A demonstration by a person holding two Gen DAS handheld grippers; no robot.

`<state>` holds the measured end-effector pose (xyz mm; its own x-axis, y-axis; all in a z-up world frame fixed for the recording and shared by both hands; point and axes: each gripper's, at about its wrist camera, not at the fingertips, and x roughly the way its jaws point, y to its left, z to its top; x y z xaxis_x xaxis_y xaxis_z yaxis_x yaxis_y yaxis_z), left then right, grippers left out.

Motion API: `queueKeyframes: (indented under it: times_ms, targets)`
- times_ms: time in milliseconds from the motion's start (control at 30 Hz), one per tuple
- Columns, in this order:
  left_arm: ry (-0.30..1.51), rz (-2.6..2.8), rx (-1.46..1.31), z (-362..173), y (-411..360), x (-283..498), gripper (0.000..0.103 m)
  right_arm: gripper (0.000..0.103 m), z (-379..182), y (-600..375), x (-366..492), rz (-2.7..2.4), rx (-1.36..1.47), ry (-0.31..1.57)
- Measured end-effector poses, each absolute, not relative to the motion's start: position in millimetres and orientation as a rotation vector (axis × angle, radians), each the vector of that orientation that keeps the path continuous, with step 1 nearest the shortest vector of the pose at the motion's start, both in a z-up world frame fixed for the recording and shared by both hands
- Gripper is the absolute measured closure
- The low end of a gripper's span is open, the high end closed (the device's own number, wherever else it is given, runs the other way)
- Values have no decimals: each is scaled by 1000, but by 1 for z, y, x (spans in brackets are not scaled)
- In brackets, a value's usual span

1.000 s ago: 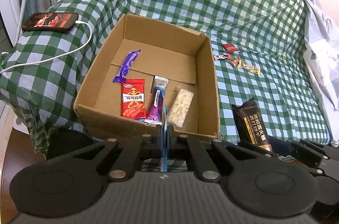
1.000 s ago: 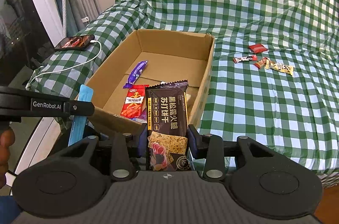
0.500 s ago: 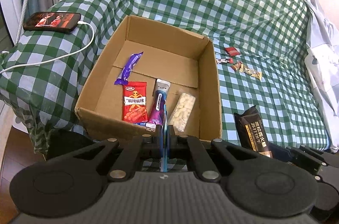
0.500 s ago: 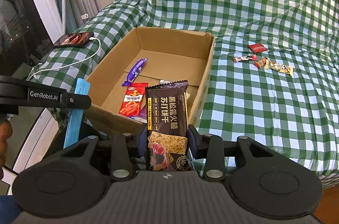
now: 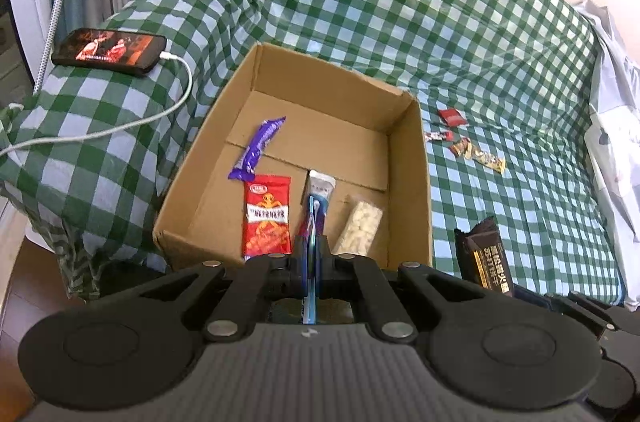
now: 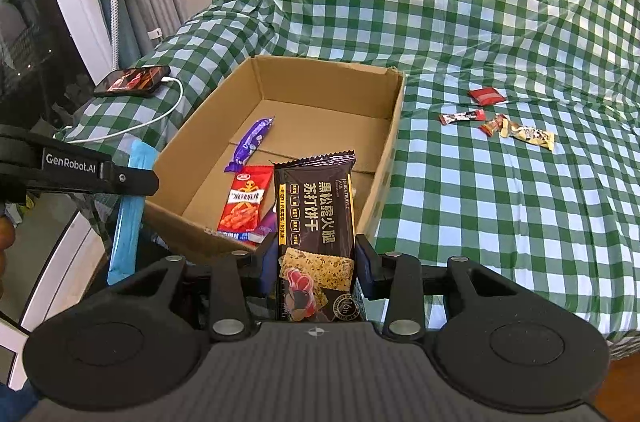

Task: Organize snacks
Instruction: 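Carry the biscuit bar with the right tool while the left tool carries the blue stick to the box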

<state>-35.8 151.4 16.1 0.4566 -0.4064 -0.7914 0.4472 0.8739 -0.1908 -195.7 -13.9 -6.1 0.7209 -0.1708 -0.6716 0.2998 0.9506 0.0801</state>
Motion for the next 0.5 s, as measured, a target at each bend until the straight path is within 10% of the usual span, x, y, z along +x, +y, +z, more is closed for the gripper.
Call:
queueKeyframes:
  times_ms: [500]
  targets:
    - [948, -516, 34, 16, 116, 28, 100, 62, -12, -30, -133, -221, 185, 737]
